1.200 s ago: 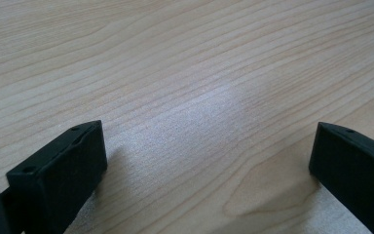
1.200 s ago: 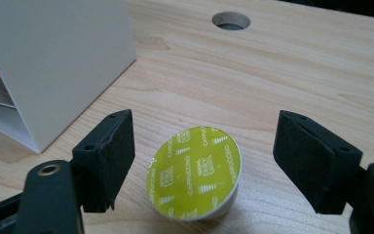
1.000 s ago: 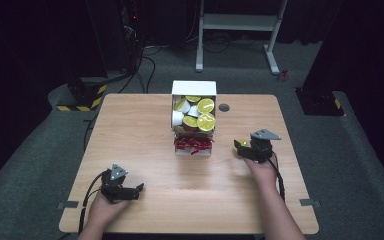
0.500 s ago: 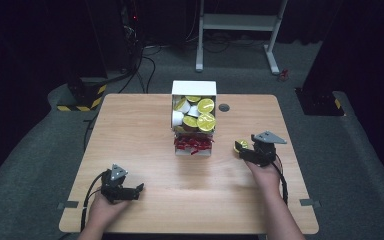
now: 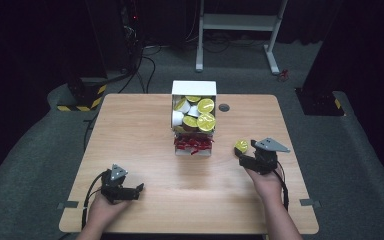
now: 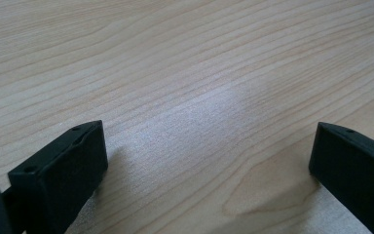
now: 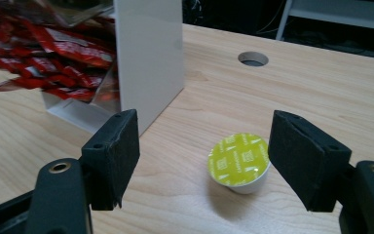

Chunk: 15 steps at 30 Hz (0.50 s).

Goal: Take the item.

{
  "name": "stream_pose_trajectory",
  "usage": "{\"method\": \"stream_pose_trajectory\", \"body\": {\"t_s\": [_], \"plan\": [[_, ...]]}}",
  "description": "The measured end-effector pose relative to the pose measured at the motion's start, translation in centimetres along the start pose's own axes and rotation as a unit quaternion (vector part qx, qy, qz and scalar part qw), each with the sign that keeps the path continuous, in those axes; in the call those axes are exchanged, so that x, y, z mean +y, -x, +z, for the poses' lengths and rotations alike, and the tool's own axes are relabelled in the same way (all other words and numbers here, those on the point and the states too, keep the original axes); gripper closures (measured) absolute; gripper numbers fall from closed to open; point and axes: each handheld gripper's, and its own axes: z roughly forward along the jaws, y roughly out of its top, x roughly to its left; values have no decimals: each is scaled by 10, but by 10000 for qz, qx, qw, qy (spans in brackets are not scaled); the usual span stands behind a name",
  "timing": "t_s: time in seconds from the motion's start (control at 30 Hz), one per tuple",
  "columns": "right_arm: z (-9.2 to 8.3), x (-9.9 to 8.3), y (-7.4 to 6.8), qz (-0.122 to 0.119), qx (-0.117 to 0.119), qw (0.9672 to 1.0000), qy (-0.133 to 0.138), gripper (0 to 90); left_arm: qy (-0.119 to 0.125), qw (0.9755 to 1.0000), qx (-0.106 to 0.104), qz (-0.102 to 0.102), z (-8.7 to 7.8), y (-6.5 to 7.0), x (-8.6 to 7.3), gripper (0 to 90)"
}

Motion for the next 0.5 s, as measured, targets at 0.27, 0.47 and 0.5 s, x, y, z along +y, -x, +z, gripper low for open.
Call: {"method": "stream_pose_trajectory", "body": {"t_s": [0.27,0.47,0.5], "plan": [[-10,0,-15,-73,101,9999,3,283,-13,10000,10,-3,0,0,0,9],[-16,-1,-29,-225,85,9996,-126,274,-47,10000,30,22,0,0,0,8],[-16,-1,-29,-225,85,9996,-126,274,-47,10000,30,22,0,0,0,9]]}}
